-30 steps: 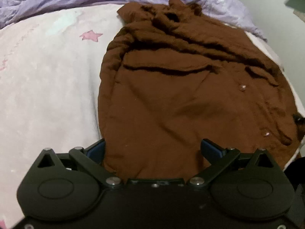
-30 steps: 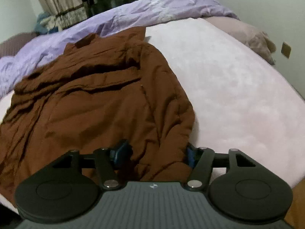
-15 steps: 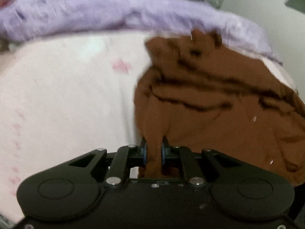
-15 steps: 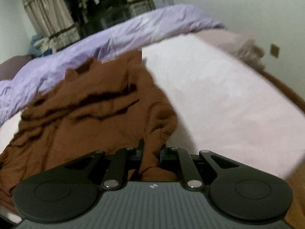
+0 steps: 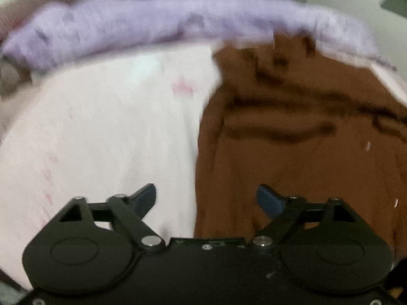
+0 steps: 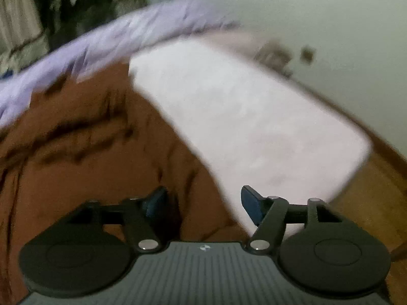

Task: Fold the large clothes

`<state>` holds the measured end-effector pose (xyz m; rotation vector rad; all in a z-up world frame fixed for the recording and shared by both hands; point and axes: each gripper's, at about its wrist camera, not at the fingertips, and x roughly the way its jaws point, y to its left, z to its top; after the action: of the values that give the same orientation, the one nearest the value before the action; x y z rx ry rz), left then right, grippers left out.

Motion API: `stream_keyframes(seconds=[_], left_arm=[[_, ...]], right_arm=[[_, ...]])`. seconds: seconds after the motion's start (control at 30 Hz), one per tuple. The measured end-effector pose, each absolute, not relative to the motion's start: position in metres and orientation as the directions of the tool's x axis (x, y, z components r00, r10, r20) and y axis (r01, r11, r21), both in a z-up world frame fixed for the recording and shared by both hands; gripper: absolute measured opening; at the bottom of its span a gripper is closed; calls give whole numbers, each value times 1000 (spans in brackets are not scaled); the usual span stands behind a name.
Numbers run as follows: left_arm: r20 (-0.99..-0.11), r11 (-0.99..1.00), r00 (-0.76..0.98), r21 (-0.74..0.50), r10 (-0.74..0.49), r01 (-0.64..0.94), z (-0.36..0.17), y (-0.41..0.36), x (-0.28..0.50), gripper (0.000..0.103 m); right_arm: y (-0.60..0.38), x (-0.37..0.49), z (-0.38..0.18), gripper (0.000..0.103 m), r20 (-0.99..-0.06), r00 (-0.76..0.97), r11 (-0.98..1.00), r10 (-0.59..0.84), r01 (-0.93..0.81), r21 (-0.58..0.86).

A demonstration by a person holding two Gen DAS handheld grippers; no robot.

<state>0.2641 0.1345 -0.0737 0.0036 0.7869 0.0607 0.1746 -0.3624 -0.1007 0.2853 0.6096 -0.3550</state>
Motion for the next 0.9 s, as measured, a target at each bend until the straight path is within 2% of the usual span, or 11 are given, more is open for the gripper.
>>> stream_keyframes(seconds=[0.1, 0.17, 0.27, 0.33, 0.43, 0.53, 0.83, 0.9], left_arm=[[-649, 999, 760, -47, -32, 2, -59, 111, 263, 89], [-633, 993, 768, -107, -99, 40, -66, 88, 267, 90], [-694, 995, 713, -93, -99, 48, -92, 45, 284, 90], [-730, 999, 682, -32, -45, 31, -108, 20, 294, 90], [-751, 1000, 660, 23, 14, 5, -128, 3, 300, 90], [-734, 997, 676, 73, 56, -3, -134, -2, 299, 96], [-735, 997, 675, 80, 62, -5, -136, 8, 294, 100], [-732, 996, 678, 89, 71, -7, -136, 13, 296, 100]], right_arm=[[-321, 163, -80, 58, -432, 858, 927, -277, 357, 115], [-289, 166, -77, 53, -382, 901, 957, -204, 265, 115], [-242, 194, -91, 37, -465, 877, 975, 125, -22, 220], [-217, 211, -105, 35, -513, 823, 957, 243, -116, 267], [-194, 218, -118, 36, -560, 790, 963, 250, -145, 225], [-188, 217, -128, 36, -577, 780, 968, 242, -150, 203], [-190, 222, -130, 37, -599, 773, 974, 210, -115, 193], [-208, 222, -132, 27, -598, 760, 959, 256, -119, 258]])
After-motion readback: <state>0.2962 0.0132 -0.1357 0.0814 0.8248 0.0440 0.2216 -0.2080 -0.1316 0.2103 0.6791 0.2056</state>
